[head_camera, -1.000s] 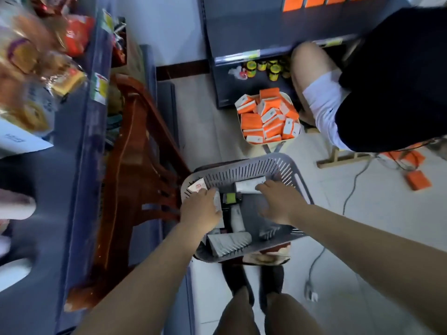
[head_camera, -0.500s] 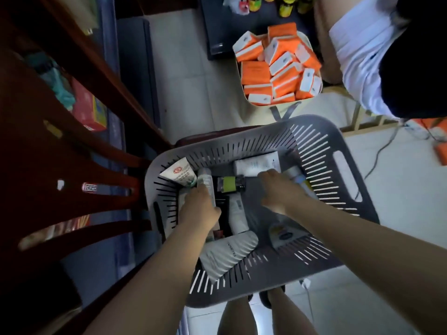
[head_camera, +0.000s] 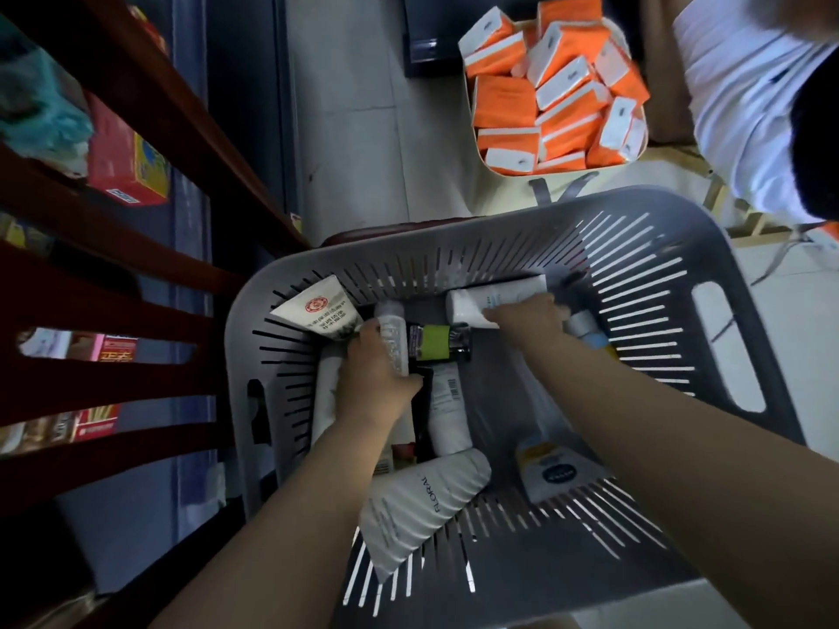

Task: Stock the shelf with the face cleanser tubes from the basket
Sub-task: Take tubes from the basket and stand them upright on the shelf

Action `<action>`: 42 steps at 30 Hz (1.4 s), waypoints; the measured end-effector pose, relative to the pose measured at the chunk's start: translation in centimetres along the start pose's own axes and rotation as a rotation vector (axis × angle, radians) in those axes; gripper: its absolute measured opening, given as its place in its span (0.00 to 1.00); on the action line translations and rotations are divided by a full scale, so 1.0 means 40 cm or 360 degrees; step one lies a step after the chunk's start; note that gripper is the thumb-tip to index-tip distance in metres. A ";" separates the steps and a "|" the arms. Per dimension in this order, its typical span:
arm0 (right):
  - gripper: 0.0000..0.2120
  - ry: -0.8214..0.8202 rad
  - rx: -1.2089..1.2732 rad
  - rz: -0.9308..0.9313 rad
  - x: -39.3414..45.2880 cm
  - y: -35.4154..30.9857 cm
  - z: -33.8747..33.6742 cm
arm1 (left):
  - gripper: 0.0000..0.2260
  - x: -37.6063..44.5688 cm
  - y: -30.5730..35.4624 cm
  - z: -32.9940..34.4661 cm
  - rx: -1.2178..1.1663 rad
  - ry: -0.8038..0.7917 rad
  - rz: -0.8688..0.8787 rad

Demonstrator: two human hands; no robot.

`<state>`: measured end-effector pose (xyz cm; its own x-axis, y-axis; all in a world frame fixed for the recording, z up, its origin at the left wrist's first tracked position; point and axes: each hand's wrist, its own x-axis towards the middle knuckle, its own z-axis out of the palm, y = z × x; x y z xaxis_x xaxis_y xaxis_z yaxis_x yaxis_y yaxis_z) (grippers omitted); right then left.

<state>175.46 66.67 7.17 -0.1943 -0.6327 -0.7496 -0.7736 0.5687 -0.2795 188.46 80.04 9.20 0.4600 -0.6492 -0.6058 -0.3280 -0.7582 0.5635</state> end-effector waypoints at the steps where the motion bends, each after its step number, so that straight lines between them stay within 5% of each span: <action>1: 0.41 -0.0013 0.0054 0.0037 0.005 0.001 0.003 | 0.30 -0.003 0.006 -0.005 -0.0098 -0.0026 -0.0027; 9: 0.45 0.0047 0.0395 0.0028 0.004 0.018 -0.011 | 0.37 -0.025 0.060 -0.063 -0.0906 -0.0347 -0.0596; 14: 0.18 0.0132 0.0773 -0.0171 -0.031 0.071 -0.013 | 0.36 -0.052 0.070 -0.101 -0.1174 -0.0425 -0.0551; 20: 0.10 -0.0073 0.1685 0.0035 -0.068 0.047 0.020 | 0.23 -0.069 0.072 -0.094 -0.1809 -0.0268 -0.0429; 22: 0.11 -0.0114 0.1885 0.0094 -0.075 0.031 0.026 | 0.24 -0.067 0.074 -0.066 -0.1599 -0.0236 -0.0351; 29: 0.12 -0.0267 0.1791 -0.0053 -0.054 0.062 0.009 | 0.26 0.019 0.082 0.000 0.0398 0.0083 0.0473; 31: 0.11 -0.0309 0.1773 -0.0088 -0.050 0.066 0.001 | 0.26 0.047 0.095 0.002 0.0707 0.0107 0.0542; 36: 0.10 -0.0383 0.1850 -0.0086 -0.061 0.065 -0.018 | 0.20 0.071 0.079 0.016 0.0948 0.0149 0.0739; 42: 0.06 -0.0464 0.1842 -0.0162 -0.122 0.050 -0.074 | 0.13 0.028 0.054 -0.006 0.0559 0.0046 0.0928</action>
<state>173.09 69.32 12.06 0.0960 -0.6443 -0.7587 0.2533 0.7529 -0.6074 188.45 77.69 9.87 0.1470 -0.9594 -0.2406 -0.7753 -0.2628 0.5744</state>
